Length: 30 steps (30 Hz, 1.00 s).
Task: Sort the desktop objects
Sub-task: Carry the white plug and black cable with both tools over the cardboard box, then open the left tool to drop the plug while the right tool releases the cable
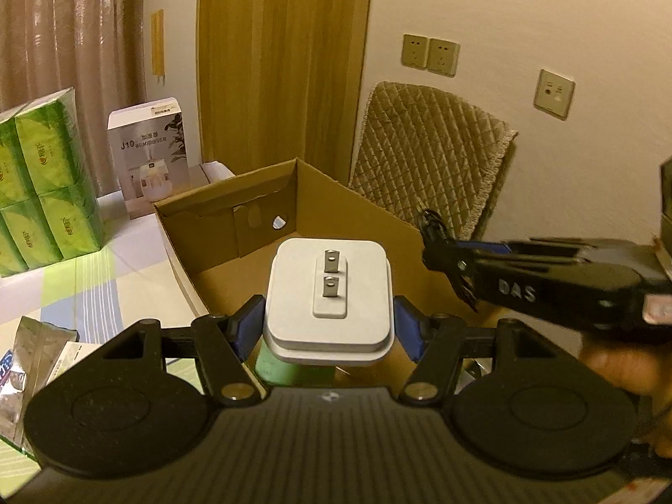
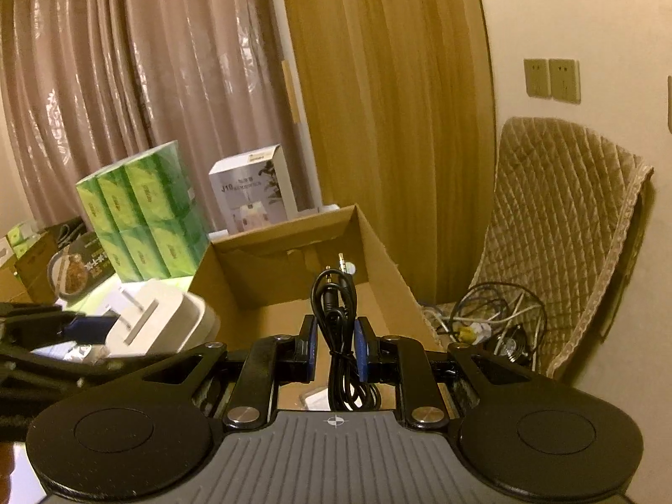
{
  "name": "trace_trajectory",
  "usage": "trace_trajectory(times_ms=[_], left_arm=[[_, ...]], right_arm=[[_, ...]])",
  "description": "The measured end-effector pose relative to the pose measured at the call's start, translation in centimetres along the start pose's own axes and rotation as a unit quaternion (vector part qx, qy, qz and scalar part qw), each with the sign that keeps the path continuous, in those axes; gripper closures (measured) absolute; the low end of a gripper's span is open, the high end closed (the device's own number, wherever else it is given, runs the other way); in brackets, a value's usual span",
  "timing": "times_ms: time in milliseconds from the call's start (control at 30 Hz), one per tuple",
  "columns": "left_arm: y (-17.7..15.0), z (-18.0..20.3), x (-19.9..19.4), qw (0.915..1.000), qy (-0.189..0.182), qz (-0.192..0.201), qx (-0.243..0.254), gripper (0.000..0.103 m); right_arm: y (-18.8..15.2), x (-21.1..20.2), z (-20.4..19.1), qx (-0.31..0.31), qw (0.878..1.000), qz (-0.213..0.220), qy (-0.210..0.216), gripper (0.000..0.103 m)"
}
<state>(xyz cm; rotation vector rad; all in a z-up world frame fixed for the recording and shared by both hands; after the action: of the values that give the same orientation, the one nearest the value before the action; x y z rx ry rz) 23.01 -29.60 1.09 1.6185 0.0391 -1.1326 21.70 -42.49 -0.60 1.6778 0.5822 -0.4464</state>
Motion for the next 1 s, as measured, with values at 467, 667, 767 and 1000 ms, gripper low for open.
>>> trace_trajectory(times_ms=[467, 667, 767, 1000], left_arm=[[1.3, -1.0, 3.5, 0.9999, 0.003, -0.013, -0.008, 0.043], [1.6, -1.0, 4.2, 0.9999, 0.000, -0.010, -0.011, 0.043], [1.6, -1.0, 4.4, 0.9997, -0.009, -0.013, -0.018, 0.043], [1.4, -1.5, 4.1, 0.9998, 0.004, -0.010, -0.017, 0.043]], right_arm=[[-0.3, 2.2, -0.6, -0.009, 0.999, -0.030, 0.005, 0.088], [-0.4, 2.5, -0.1, -0.004, 0.999, -0.036, 0.004, 0.088], [-0.5, 2.6, -0.2, -0.004, 0.999, -0.038, 0.004, 0.088], [-0.5, 2.7, -0.4, -0.006, 0.999, -0.039, 0.006, 0.088]])
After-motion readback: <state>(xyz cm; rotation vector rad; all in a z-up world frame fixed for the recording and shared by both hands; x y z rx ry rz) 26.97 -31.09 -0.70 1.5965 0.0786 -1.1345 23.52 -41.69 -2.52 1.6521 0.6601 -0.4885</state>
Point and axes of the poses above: each gripper's, at about its wrist camera, not at the fingertips, and x roughly the way its jaws point, z to its right, y to its top, the point moved 5 cm from there along x, roughly the way its jaws point, and after that the axes turned 6 degrees about -z, right-handed, at the moved point
